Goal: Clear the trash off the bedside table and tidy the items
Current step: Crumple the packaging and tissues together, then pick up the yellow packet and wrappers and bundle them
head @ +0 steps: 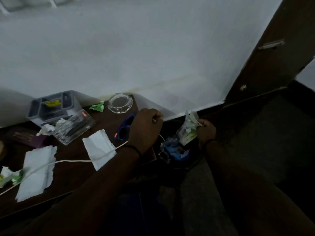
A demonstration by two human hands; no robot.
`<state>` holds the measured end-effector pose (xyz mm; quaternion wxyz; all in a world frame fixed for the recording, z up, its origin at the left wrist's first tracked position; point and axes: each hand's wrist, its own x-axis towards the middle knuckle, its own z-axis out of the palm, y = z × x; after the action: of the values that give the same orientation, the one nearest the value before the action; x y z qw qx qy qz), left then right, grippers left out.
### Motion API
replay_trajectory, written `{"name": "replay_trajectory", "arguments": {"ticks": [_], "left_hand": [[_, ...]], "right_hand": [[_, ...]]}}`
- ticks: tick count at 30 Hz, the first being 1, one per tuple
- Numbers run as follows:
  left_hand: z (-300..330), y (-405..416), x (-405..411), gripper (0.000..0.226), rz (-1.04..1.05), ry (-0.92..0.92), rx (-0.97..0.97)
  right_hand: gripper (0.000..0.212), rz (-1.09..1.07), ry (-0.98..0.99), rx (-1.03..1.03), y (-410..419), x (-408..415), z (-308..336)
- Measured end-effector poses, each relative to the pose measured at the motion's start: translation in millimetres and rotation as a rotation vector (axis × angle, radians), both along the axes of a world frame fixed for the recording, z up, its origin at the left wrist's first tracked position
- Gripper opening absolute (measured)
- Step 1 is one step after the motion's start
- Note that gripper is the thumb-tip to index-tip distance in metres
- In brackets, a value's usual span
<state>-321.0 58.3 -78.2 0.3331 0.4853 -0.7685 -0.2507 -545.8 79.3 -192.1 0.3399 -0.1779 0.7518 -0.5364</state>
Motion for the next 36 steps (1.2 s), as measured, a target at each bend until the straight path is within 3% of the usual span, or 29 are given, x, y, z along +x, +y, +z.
{"name": "replay_trajectory", "arguments": {"ticks": [5,8,14,17,19,27,33,36], "left_hand": [[-20,-19,-2,0.006,-0.013,-0.075,0.01],[-24,-22,2,0.007,-0.021,-0.079,0.036],[-13,-10,18,0.008,-0.017,-0.048,0.083],[6,1,49,0.011,0.036,-0.029,0.089],[19,8,76,0.014,0.09,-0.008,0.089],[52,50,252,0.012,0.559,0.127,0.106],[40,95,368,0.02,0.939,0.132,0.191],[24,108,396,0.022,0.996,0.067,0.264]], "right_hand": [[0.056,0.111,-0.142,0.182,-1,15,-65],[0.047,0.096,-0.092,0.281,5,19,-76],[0.014,0.158,0.055,0.227,2,26,-19],[0.021,0.3,0.074,0.193,0,45,34],[0.014,0.386,0.092,0.177,-1,67,72],[0.007,0.774,0.043,-0.016,-3,254,190],[0.009,1.011,0.066,-0.086,28,410,180],[0.012,1.01,0.146,-0.131,40,446,158]]}}
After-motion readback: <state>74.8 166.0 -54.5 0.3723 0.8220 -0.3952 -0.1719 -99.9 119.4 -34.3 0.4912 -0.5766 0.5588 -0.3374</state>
